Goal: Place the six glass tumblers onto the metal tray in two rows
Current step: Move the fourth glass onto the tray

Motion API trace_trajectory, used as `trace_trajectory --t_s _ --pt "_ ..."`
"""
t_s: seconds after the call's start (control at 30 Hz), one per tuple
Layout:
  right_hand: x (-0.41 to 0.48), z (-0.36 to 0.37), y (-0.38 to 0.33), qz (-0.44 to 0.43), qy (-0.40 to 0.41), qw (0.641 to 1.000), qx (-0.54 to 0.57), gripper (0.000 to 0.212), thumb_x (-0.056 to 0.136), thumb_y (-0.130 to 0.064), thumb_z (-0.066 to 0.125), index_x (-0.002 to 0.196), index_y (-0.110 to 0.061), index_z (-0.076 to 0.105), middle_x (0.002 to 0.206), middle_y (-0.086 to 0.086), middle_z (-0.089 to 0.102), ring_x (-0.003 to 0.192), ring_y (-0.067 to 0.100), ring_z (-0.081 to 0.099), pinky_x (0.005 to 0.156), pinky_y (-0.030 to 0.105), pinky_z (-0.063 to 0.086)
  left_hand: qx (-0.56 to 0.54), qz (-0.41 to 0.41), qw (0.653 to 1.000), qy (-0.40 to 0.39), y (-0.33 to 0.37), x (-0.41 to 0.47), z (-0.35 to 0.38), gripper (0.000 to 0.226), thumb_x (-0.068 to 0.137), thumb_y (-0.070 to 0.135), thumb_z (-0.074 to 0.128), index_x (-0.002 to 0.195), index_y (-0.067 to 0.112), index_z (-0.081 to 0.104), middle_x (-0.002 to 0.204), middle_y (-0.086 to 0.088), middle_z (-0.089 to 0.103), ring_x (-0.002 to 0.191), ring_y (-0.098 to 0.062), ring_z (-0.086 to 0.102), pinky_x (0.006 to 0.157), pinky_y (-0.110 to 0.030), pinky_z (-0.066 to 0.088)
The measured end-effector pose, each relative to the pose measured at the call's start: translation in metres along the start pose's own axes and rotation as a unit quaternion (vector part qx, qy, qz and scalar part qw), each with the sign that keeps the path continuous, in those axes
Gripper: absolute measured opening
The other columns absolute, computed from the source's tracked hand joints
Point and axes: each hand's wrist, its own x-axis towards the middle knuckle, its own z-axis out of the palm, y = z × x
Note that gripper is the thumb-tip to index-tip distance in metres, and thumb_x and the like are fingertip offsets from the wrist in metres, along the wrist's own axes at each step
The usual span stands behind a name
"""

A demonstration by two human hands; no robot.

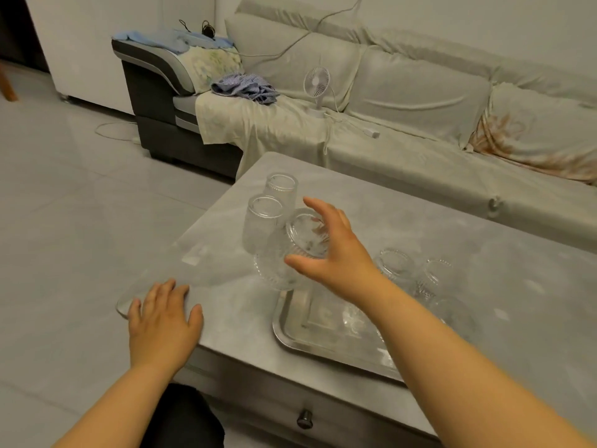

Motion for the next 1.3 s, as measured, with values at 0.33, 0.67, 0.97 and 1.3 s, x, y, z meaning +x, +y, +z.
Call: trace_trajectory --t_s 0.33,0.67,0.97,1.3 --pt "-0.061 -0.030 0.052 0.084 -0.067 0.990 -0.096 0.070 0.073 -0.025 0.068 0.132 -0.031 0.030 0.140 -0.004 0.032 0.120 0.006 0.033 0.093 0.017 0.026 -0.179 0.092 0.976 -0.081 0.071 -0.021 0.019 0.046 0.089 0.026 0.046 0.132 0.015 0.036 0.146 -0.008 0.034 0.134 -0.024 0.030 0.112 -0.039 0.021" --pt "-0.063 -0.032 0.065 0.134 -0.099 0.981 -0.100 0.068 0.076 -0.027 0.065 0.133 -0.030 0.028 0.145 -0.003 0.027 0.129 0.017 0.031 0.099 0.025 0.031 -0.081 0.163 0.981 -0.071 0.085 -0.017 0.038 0.044 0.088 0.040 0.042 0.129 0.024 0.038 0.137 0.001 0.046 0.131 -0.017 0.034 0.113 -0.035 0.014" --pt "-0.056 -0.039 0.063 0.116 -0.135 0.974 -0.141 0.069 0.075 -0.028 0.065 0.133 -0.028 0.028 0.143 -0.001 0.029 0.129 0.018 0.031 0.101 0.029 0.032 -0.085 0.169 0.979 -0.081 0.084 -0.015 0.037 0.043 0.089 0.039 0.040 0.129 0.025 0.037 0.138 0.002 0.045 0.132 -0.015 0.032 0.114 -0.034 0.013" --pt "-0.030 -0.045 0.053 0.078 -0.092 0.984 -0.128 0.068 0.075 -0.039 0.064 0.133 -0.027 0.030 0.142 -0.004 0.032 0.130 0.015 0.026 0.104 0.030 0.028 -0.104 0.136 0.984 -0.056 0.080 0.007 0.021 0.029 0.087 0.028 0.048 0.112 0.017 0.058 0.122 -0.004 0.061 0.114 -0.022 0.050 0.099 -0.033 0.032"
